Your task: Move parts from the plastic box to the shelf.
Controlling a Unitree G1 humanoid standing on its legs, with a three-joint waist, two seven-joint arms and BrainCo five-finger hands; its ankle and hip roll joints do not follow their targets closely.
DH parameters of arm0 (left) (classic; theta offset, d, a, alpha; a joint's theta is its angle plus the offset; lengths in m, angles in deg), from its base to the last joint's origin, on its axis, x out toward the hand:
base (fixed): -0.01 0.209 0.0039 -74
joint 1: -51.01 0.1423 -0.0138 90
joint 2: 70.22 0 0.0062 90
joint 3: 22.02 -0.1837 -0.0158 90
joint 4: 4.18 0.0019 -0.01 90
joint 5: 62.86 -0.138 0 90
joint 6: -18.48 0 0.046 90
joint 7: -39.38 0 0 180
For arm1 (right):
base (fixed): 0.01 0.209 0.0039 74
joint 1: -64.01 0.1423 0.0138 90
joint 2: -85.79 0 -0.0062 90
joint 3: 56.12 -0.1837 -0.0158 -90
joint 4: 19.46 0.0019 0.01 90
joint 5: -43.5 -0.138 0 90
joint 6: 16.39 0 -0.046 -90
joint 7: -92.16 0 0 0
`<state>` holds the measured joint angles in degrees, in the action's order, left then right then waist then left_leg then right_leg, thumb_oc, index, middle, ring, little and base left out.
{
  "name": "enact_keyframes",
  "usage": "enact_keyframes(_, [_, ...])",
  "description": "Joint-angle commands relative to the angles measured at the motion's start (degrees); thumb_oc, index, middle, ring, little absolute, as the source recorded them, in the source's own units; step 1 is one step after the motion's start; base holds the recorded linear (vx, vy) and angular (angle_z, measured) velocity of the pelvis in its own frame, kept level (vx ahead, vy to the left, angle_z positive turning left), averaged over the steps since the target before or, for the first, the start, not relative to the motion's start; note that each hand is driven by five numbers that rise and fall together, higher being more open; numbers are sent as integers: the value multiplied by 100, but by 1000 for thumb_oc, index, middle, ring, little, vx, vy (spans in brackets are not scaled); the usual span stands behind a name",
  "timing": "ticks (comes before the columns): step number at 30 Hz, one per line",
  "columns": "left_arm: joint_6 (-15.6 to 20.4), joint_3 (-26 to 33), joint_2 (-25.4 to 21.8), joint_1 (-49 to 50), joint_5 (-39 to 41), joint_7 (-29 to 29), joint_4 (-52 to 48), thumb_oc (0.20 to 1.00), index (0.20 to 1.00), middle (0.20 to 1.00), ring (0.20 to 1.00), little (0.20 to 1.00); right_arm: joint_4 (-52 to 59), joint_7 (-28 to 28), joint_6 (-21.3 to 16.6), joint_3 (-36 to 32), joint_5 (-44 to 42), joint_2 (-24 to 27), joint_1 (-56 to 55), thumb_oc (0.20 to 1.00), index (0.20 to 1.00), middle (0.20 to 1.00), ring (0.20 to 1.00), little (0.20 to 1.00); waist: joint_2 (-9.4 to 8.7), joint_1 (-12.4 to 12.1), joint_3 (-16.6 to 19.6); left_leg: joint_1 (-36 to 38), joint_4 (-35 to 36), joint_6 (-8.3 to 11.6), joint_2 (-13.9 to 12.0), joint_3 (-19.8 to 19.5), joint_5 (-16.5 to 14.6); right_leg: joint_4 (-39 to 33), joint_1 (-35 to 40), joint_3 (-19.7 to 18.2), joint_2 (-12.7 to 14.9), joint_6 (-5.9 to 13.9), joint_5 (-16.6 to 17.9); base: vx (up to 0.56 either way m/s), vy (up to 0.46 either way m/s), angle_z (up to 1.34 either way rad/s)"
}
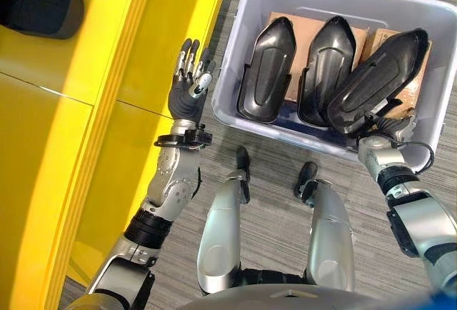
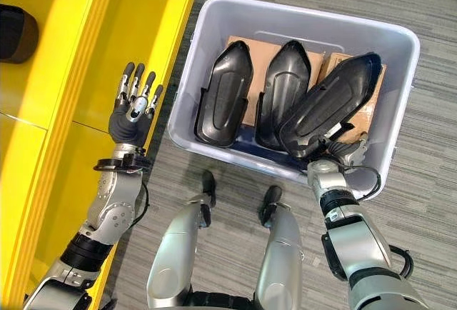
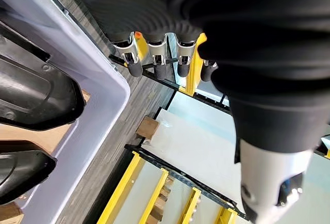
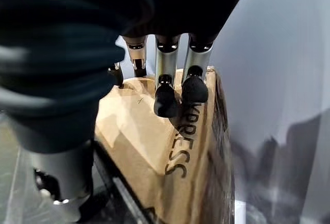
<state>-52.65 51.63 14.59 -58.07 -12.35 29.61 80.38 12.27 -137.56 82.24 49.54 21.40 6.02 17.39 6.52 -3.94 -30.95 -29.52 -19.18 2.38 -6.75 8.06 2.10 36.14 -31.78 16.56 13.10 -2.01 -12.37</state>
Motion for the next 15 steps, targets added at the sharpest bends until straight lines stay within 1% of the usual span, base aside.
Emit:
enact_keyframes(1, [351,-17,-117,92,12,189,-374,1000,1000,1000,1000,1000,-71,254,-82,325,20,-421,20,1000,1000,1000,1000,1000,73,-197,115,24,-9,-189,196,42,-392,25,115,-471,16,272,61,0,0,0])
enact_keyframes(3, [358,-4,-119,115,26,203,-396,1000,1000,1000,1000,1000,-6,253,-232,310,-79,-459,58,1000,1000,1000,1000,1000,73,-214,115,28,-2,-191,201,36,-396,21,121,-465,13,273,57,0,0,0])
enact_keyframes(6, [322,59,-94,145,53,275,-411,1000,1000,1000,1000,1000,160,363,-291,263,-271,-558,89,1000,1000,1000,1000,1000,53,-234,115,53,21,-187,199,34,-404,-15,147,-458,7,279,58,0,0,0])
enact_keyframes(10, [276,104,-30,147,30,317,-388,1000,1000,1000,1000,1000,250,366,-194,298,-191,-639,47,1000,1000,1000,1000,1000,22,-230,115,64,-3,-171,184,28,-406,0,153,-463,-2,283,58,5,8,0])
enact_keyframes(11, [290,102,1,147,-7,312,-377,1000,1000,1000,1000,1000,294,389,-114,334,-94,-658,-2,1000,1000,1000,1000,1000,6,-216,115,37,-35,-171,169,33,-413,25,124,-468,-3,285,60,0,0,0])
enact_keyframes(12, [280,113,12,146,-16,304,-387,1000,1000,1000,1000,1000,332,413,-110,366,-69,-672,-37,702,702,702,702,702,3,-211,115,28,-39,-171,168,36,-413,23,119,-469,-5,285,59,17,31,0])
enact_keyframes(13, [284,104,15,143,-26,261,-399,1000,1000,1000,1000,1000,349,504,-86,404,-2,-690,-63,200,200,200,200,200,3,-206,115,22,-43,-171,167,41,-414,24,114,-469,-6,285,59,0,0,0])
enact_keyframes(14, [299,85,14,138,-24,219,-395,1000,1000,1000,1000,1000,392,491,-51,480,64,-717,-66,200,200,200,200,200,3,-208,115,2,-59,-172,168,50,-416,40,94,-468,-1,284,59,23,39,1])
enact_keyframes(15, [329,85,25,123,-33,215,-367,1000,1000,1000,1000,1000,424,426,69,541,146,-762,-20,200,200,200,200,200,7,-221,115,-14,-58,-170,174,52,-415,44,84,-457,4,284,55,22,42,0])
